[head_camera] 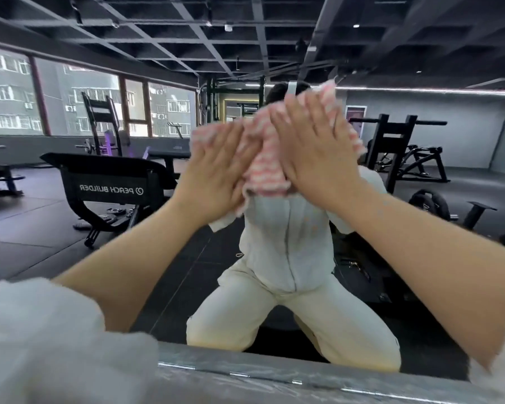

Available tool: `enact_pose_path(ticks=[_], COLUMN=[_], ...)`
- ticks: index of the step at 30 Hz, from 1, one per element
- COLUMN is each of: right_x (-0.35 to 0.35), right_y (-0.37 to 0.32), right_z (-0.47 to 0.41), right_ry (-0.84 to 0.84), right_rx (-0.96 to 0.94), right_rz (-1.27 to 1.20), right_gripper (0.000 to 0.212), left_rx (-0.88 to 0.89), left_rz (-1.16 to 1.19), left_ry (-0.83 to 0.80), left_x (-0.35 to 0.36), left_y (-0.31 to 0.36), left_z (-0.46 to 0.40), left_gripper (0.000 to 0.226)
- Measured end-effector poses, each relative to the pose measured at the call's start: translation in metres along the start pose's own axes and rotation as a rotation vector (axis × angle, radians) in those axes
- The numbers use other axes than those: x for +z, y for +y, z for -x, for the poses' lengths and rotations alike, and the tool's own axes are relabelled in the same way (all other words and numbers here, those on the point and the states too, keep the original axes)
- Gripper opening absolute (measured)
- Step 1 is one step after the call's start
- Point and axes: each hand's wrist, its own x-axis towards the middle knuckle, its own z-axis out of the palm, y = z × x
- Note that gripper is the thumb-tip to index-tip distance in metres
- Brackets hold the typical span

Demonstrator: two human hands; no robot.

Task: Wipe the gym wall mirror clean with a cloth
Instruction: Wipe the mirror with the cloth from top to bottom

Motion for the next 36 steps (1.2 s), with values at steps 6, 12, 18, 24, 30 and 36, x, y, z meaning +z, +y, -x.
enact_pose_path(ticks=[6, 12, 18, 24, 30, 36], right_x=[-0.009, 0.008, 0.029, 0.045, 0.051, 0.034], right_y=[-0.014, -0.036, -0.053, -0.074, -0.08, -0.057], right_z=[-0.039, 0.013, 0.084, 0.179, 0.267, 0.331], right_ry=[-0.089, -0.028, 0.025, -0.057, -0.368, -0.661], right_rx=[0.152, 0.037, -0.081, -0.279, -0.628, -0.689], right_rz=[0.026, -0.068, -0.034, -0.036, -0.075, -0.092], right_gripper=[0.066, 0.075, 0.058, 0.055, 0.064, 0.112], left_rx=[-0.228, -0.103, 0.057, 0.244, 0.445, 0.539], left_rz=[0.076, 0.105, 0.117, 0.155, 0.118, 0.098], left_ry=[0.086, 0.036, -0.035, -0.231, -0.572, -0.744], left_x=[-0.006, 0.009, 0.031, 0.044, 0.054, 0.07], left_y=[-0.015, 0.01, 0.043, 0.079, 0.134, 0.203], left_z=[-0.025, 0.01, 0.07, 0.144, 0.22, 0.23], left_gripper=[0.062, 0.065, 0.066, 0.038, 0.091, 0.046])
